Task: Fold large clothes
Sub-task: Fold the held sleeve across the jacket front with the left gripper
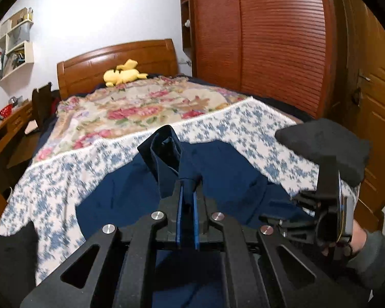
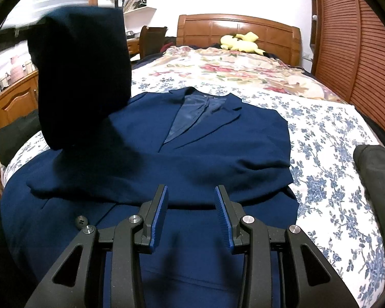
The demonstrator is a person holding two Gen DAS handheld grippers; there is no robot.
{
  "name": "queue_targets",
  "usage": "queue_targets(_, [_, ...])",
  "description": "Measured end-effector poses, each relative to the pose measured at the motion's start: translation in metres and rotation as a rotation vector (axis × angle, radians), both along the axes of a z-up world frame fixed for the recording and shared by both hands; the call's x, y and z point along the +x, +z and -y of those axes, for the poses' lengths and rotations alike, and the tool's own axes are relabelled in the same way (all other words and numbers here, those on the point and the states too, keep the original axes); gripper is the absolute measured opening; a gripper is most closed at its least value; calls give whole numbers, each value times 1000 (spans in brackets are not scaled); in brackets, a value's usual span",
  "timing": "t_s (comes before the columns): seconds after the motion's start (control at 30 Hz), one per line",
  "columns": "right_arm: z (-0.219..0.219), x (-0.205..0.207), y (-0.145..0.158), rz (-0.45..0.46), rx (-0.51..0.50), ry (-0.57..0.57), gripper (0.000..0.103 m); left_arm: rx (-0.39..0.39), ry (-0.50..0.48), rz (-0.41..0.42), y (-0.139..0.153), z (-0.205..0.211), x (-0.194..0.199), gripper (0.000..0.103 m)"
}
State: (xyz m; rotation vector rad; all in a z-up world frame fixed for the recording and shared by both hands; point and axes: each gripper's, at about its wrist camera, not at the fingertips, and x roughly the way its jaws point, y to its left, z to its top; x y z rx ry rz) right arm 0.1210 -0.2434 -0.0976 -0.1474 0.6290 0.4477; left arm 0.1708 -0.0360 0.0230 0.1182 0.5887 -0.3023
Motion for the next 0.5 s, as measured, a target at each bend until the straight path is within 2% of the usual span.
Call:
queue_targets(0.2, [-8, 8, -3, -11, -11, 8, 39, -28, -19, -78, -44, 5, -9, 7])
queue_targets(0.37, [-17, 18, -7, -23, -14, 17, 39, -64, 14, -84, -66, -6, -20, 7])
queue_targets(0.5, [-25, 22, -10, -31, -16, 30, 39, -47, 41, -81, -78, -13, -32, 9])
